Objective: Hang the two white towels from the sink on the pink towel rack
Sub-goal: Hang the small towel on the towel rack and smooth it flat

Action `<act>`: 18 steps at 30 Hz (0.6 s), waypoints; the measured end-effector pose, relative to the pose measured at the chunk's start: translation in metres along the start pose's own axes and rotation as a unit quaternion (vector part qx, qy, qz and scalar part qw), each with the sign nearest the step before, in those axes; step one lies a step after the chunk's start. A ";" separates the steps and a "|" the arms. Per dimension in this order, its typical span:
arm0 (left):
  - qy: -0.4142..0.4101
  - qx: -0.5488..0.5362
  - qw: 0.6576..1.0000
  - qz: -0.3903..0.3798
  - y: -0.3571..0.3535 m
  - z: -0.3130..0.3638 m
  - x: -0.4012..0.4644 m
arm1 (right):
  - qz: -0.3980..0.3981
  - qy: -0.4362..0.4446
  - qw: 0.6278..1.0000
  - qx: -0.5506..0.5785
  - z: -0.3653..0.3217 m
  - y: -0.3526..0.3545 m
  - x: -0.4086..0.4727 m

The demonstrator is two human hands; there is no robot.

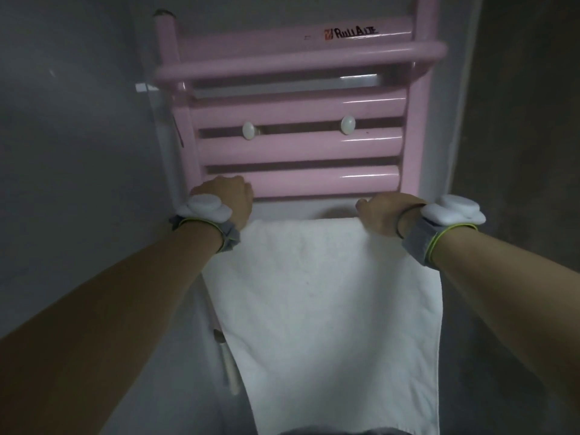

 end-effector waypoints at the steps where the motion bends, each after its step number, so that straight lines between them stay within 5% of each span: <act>1: -0.034 -0.013 0.998 0.058 0.011 0.011 -0.002 | -0.009 0.001 1.000 -0.003 -0.002 -0.001 0.000; 3: -0.107 -0.040 0.987 0.117 0.026 0.038 -0.018 | -0.018 -0.014 1.000 0.015 -0.001 -0.003 0.003; 7: -0.229 -0.071 0.967 0.083 0.016 0.089 -0.059 | -0.015 -0.041 0.994 0.096 0.005 -0.009 0.009; 12: -0.201 -0.104 0.973 0.040 -0.005 0.076 -0.062 | 0.175 -0.030 0.982 0.062 0.009 0.013 0.006; 15: -0.184 -0.119 0.975 -0.025 -0.016 0.071 -0.045 | 0.328 0.090 0.940 0.014 -0.025 0.035 -0.029; 18: -0.147 -0.159 0.971 -0.106 -0.022 0.068 -0.029 | 0.301 0.225 0.927 0.015 -0.071 0.025 -0.054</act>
Point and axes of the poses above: each hand's wrist, its own x-axis towards the middle knuckle, its own y-axis out of the back of the hand, z = x × y, the point moved 9 cm from there along x, towards the middle knuckle, and after that the axes turned 4 degrees about -x, right-handed, at the moved point
